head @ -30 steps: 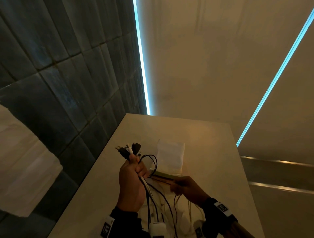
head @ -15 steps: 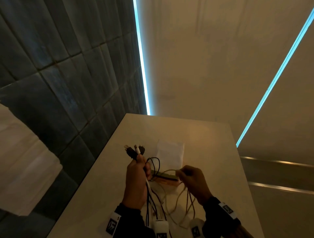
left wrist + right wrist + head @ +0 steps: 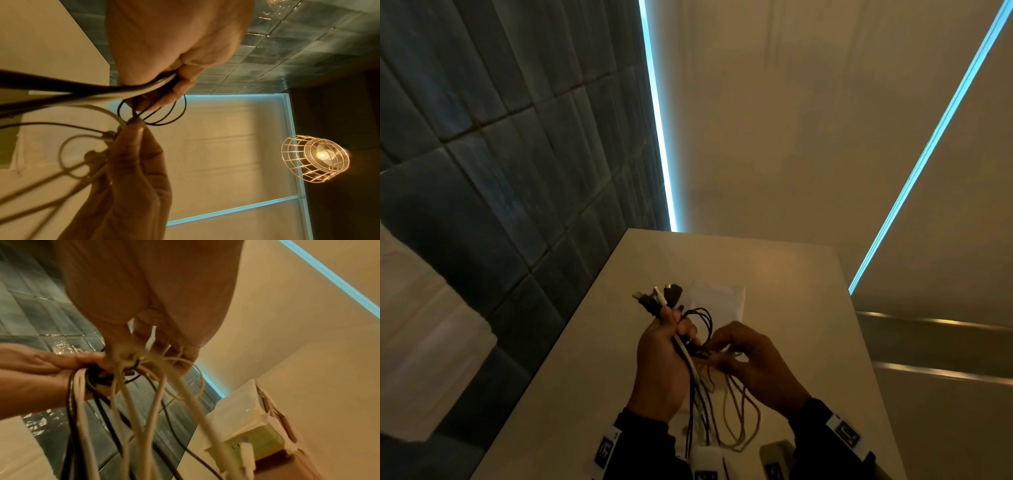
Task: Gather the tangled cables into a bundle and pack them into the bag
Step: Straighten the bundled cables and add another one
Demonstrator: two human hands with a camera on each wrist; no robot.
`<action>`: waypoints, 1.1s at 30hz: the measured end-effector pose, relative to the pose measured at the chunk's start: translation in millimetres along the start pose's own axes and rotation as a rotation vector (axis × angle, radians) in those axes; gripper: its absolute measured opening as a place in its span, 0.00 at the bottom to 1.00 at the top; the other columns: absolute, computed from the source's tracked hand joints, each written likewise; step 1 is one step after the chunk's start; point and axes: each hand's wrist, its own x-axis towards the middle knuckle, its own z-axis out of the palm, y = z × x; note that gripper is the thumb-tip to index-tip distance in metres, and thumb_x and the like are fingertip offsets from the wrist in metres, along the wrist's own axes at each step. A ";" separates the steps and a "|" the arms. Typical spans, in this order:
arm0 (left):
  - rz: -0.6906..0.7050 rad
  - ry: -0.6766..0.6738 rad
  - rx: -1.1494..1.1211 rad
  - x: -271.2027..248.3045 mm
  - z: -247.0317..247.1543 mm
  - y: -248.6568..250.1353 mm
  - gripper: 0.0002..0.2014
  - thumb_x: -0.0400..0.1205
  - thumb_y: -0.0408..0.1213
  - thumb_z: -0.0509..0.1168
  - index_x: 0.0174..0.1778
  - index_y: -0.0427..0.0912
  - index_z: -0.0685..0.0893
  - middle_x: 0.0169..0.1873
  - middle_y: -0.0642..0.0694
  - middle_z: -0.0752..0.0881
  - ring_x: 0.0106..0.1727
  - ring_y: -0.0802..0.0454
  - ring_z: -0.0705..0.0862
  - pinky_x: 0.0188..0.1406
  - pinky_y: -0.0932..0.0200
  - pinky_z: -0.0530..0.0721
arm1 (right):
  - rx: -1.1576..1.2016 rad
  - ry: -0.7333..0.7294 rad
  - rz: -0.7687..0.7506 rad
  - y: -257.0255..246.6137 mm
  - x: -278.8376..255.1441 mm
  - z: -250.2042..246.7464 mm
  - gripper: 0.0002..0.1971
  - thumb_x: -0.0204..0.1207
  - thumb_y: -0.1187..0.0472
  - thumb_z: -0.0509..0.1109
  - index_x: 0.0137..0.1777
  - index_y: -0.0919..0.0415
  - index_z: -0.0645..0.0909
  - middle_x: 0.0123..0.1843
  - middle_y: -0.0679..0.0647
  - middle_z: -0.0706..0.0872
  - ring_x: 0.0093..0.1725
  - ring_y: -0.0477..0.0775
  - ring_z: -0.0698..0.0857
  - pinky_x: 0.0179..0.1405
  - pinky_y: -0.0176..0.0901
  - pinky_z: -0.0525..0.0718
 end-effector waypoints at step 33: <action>-0.082 0.040 -0.205 4.2 -9.6 -16.9 0.16 0.89 0.40 0.51 0.35 0.43 0.70 0.22 0.52 0.67 0.18 0.59 0.64 0.17 0.63 0.65 | -0.451 -0.057 -0.114 14.8 -19.0 -12.5 0.10 0.78 0.49 0.64 0.50 0.55 0.80 0.44 0.41 0.89 0.37 0.37 0.85 0.35 0.34 0.85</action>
